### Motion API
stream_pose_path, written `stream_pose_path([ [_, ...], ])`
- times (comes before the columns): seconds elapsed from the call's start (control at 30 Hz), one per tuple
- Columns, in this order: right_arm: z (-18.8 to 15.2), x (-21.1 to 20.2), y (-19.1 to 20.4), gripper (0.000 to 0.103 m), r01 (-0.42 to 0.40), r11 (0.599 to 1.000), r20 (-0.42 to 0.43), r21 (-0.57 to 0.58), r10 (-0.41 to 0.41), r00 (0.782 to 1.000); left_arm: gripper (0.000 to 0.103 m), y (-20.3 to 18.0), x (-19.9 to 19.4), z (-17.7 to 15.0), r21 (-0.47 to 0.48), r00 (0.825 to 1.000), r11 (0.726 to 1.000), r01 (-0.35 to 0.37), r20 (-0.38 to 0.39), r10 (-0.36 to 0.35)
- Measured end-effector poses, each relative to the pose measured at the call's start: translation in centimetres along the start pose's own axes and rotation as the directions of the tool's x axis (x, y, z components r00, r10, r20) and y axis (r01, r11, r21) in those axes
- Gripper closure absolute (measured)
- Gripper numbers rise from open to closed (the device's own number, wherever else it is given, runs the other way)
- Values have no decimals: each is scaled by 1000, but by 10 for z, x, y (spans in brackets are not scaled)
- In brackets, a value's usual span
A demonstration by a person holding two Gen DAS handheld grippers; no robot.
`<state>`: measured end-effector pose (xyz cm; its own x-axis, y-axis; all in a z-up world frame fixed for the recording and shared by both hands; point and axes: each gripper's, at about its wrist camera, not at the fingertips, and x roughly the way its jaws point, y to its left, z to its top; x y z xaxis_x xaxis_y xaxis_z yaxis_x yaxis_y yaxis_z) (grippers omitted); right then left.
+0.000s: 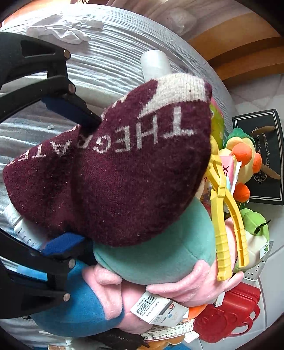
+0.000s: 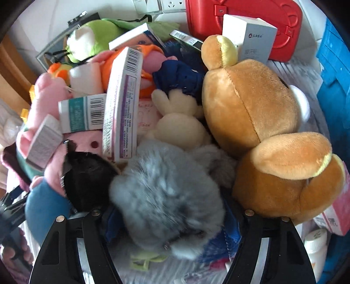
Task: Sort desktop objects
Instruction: 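Grasp the maroon knit hat with left gripper while right grasps grey plush toy, then carry hat and grey plush into the blue crate and release both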
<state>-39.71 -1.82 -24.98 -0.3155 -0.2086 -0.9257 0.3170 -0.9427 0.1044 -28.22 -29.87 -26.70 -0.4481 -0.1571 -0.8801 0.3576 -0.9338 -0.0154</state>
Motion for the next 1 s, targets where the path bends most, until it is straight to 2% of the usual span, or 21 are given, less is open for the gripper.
stream_pose_path([
  [0.03,0,2,2,43,3,1000,-3,-8,-3,1000,32,1,-2,-1,1,1000,1000,-6,6,6],
  [0.07,1,4,4,47,-4,1000,-5,-13,4,1000,41,3,-4,-2,-1,1000,1000,-26,16,26],
  [0.1,1,5,5,48,-11,1000,-6,-15,11,1000,61,6,-5,-2,-3,998,998,-56,14,56],
  [0.13,1,5,6,50,-14,1000,-3,-17,14,1000,67,11,-6,-2,-7,998,998,-68,7,68],
  [0.17,0,4,7,52,-16,1000,-1,-16,16,1000,70,18,-9,-3,-27,999,999,-39,10,39],
  [0.23,-4,-2,6,54,-32,999,12,-3,32,999,75,25,-17,-3,-29,999,999,-27,18,27],
  [0.4,-22,-31,6,57,-50,999,60,0,50,997,80,20,-55,-8,9,993,998,-55,105,54],
  [0.57,-44,-72,5,58,-59,998,142,-5,59,988,81,22,-107,-13,-5,966,995,-101,239,100],
  [0.67,-59,-104,4,59,-69,997,220,-24,72,973,81,23,-138,-22,-33,945,993,-117,305,122],
  [0.73,-70,-117,6,59,-64,998,262,-25,69,963,81,25,-154,-26,-37,942,992,-118,313,123],
  [0.83,-77,-149,11,59,-62,997,306,-44,72,949,81,25,-181,-31,-37,927,992,-120,353,125],
  [1.0,-93,-201,12,59,-48,996,399,-77,76,914,81,17,-226,-42,-33,904,997,-73,421,80],
])
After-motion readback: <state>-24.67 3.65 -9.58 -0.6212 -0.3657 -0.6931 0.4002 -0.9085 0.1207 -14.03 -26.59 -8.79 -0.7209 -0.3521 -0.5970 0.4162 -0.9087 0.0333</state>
